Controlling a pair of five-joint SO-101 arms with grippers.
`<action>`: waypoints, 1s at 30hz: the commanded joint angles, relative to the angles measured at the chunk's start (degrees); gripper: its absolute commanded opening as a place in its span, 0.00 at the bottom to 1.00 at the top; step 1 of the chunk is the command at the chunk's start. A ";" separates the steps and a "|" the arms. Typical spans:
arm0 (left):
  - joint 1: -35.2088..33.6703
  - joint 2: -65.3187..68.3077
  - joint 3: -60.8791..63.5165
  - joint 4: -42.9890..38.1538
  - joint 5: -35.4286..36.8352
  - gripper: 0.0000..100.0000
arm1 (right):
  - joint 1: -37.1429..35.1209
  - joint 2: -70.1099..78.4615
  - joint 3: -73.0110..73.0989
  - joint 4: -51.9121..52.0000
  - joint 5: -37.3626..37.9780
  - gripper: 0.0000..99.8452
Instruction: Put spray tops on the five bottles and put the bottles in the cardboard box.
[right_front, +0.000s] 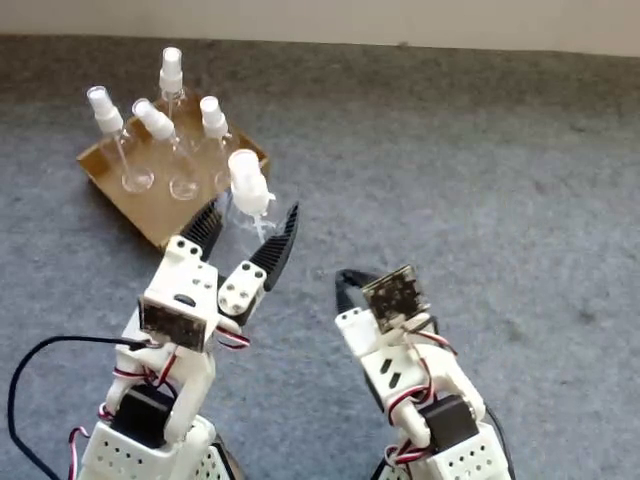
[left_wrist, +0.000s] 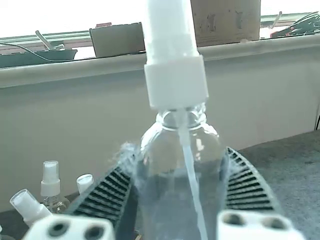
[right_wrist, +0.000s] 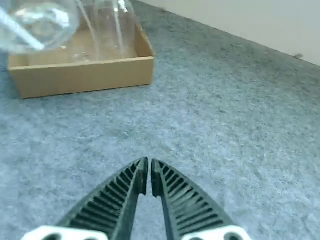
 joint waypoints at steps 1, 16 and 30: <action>-0.31 13.76 -12.70 1.76 -0.44 0.03 | -6.20 -0.57 -0.13 -1.45 0.44 0.00; -0.04 48.22 -21.76 -18.64 8.79 0.02 | -10.95 -0.57 8.84 -20.26 0.09 0.00; 8.66 52.26 -21.41 -23.03 13.54 0.02 | -10.59 -0.40 9.27 -19.74 0.35 0.00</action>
